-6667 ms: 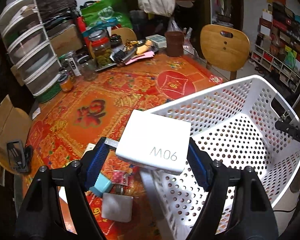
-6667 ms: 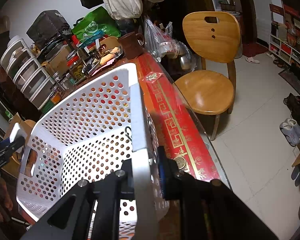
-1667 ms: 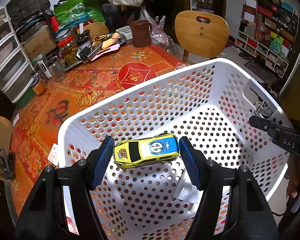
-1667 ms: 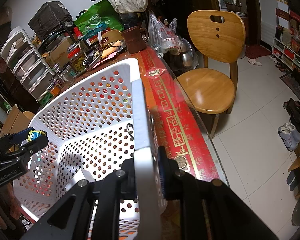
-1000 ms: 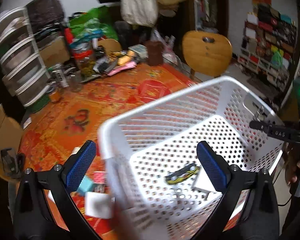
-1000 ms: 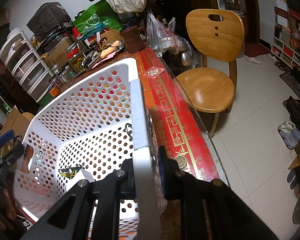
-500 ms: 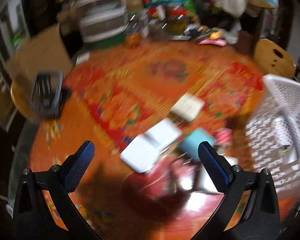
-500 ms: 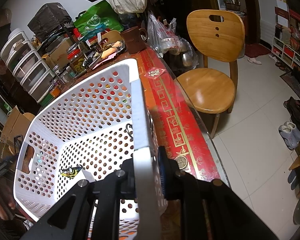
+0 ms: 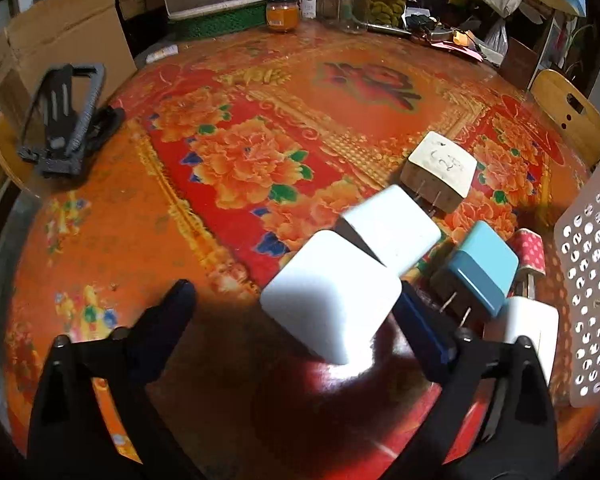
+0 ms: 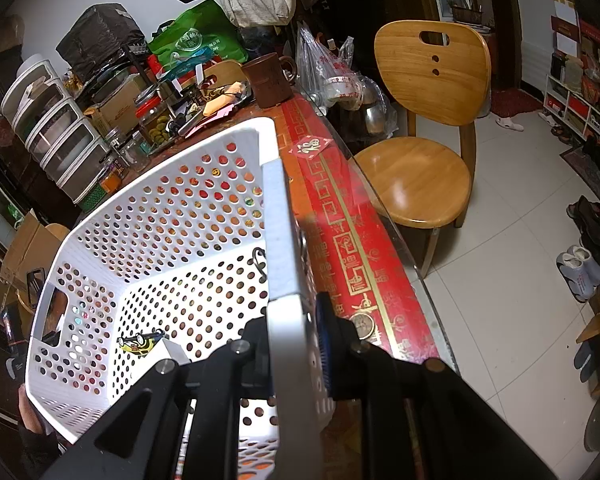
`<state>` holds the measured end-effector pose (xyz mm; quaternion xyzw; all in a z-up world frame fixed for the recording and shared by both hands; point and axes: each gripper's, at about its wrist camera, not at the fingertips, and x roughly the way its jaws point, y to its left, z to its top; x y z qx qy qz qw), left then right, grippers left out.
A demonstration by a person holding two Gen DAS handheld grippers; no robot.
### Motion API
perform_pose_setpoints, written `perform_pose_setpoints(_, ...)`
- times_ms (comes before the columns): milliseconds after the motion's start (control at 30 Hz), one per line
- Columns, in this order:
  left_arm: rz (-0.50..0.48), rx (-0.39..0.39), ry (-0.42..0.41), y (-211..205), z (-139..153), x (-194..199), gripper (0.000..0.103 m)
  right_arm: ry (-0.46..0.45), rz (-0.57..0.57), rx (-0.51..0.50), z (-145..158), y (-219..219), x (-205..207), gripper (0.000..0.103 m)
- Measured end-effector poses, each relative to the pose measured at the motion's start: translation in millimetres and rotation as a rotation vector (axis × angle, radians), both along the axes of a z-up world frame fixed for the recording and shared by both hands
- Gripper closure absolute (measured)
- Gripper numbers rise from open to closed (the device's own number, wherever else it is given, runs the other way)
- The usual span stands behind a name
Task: Organize rigid objects
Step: 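Return the left tool to the table and grasp a white square charger, then carry the white square charger into the basket and release it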
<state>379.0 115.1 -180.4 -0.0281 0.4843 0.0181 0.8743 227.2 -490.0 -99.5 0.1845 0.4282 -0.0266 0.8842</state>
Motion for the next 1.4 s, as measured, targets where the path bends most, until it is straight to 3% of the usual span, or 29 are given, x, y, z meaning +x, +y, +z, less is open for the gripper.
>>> perform_pose_setpoints(133,-0.002,-0.002,-0.015,-2.2,2.4,4.1,0.028,0.000,0.001,-0.002,0.4,0.1,0.1,0.087)
perform_pose_setpoints(200,-0.017,-0.005,-0.021,-4.6,6.1,2.1,0.049,0.000,0.003,-0.003,0.4,-0.3,0.5,0.087)
perform_pose_setpoints(467,0.025,-0.006,-0.060,9.1,21.0,-9.4,0.049,-0.001,0.004,-0.003,-0.2,-0.7,0.7,0.087)
perform_pose_setpoints(733,0.069,0.046,-0.094,19.6,51.9,-12.6,0.049,-0.003,0.005,-0.001,-0.2,-1.0,1.1,0.087)
perform_pose_setpoints(1167,-0.006,0.037,-0.201,-29.7,121.4,-24.7,0.049,-0.003,0.005,-0.003,-0.2,-0.9,1.0,0.087)
perform_pose_setpoints(1400,-0.095,0.045,-0.244,-80.7,152.3,-29.8,0.049,-0.003,0.005,-0.002,-0.2,-0.7,1.2,0.087)
